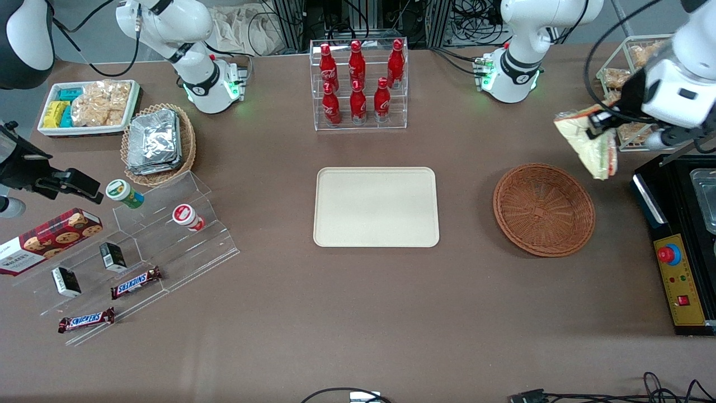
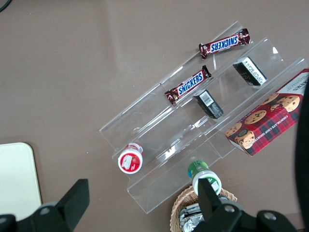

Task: Place sandwich from basket to tray
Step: 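Lift the sandwich out of the basket and carry it toward the cream tray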

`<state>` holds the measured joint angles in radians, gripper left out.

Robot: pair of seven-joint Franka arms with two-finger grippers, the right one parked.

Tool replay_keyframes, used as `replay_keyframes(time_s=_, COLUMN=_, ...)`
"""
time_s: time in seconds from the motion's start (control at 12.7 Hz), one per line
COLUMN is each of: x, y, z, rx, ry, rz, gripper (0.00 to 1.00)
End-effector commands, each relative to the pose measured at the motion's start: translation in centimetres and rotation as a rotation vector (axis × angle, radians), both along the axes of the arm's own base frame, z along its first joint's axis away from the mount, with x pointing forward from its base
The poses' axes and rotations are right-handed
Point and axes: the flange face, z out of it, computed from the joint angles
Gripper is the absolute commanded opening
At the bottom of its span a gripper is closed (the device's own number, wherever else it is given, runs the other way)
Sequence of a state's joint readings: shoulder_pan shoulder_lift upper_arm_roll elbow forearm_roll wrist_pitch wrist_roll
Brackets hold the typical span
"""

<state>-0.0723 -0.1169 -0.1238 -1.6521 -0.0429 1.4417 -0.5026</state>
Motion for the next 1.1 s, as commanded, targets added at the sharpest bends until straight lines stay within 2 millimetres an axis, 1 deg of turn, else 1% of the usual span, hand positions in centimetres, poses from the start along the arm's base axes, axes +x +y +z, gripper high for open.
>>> replay_keyframes(time_s=0.0, x=-0.1, y=-11.1, z=0.1, rx=0.013, ry=0.018, rz=-0.041, gripper=0.10)
replay_keyframes(time_s=0.08, x=-0.8, y=-14.9, z=-0.6, rx=0.007, ry=0.032, rz=-0.092, gripper=0.10)
replay_keyframes(time_s=0.16, x=-1.4, y=-18.0, z=-1.9, rx=-0.001, ry=0.056, rz=-0.137, gripper=0.10)
replay_keyframes(time_s=0.24, x=-1.6, y=-20.1, z=-3.2, rx=-0.002, ry=0.063, rz=-0.175, gripper=0.10)
replay_keyframes(time_s=0.31, x=-1.6, y=-21.4, z=-5.1, rx=-0.011, ry=0.056, rz=-0.196, gripper=0.10)
replay_keyframes(time_s=0.55, x=-2.2, y=-22.8, z=-15.4, rx=-0.010, ry=0.051, rz=-0.221, gripper=0.10)
replay_keyframes(time_s=0.71, x=-2.2, y=-22.9, z=-22.3, rx=-0.030, ry=0.035, rz=-0.227, gripper=0.10)
replay_keyframes(time_s=0.79, x=-1.9, y=-23.1, z=-27.5, rx=-0.004, ry=0.041, rz=-0.269, gripper=0.10)
replay_keyframes(time_s=0.87, x=-1.6, y=-23.2, z=-31.0, rx=0.021, ry=0.045, rz=-0.301, gripper=0.10)
replay_keyframes(time_s=0.94, x=-1.5, y=-23.3, z=-33.3, rx=0.021, ry=0.049, rz=-0.312, gripper=0.10)
replay_keyframes(time_s=1.02, x=-1.4, y=-23.5, z=-35.0, rx=0.002, ry=0.056, rz=-0.313, gripper=0.10)
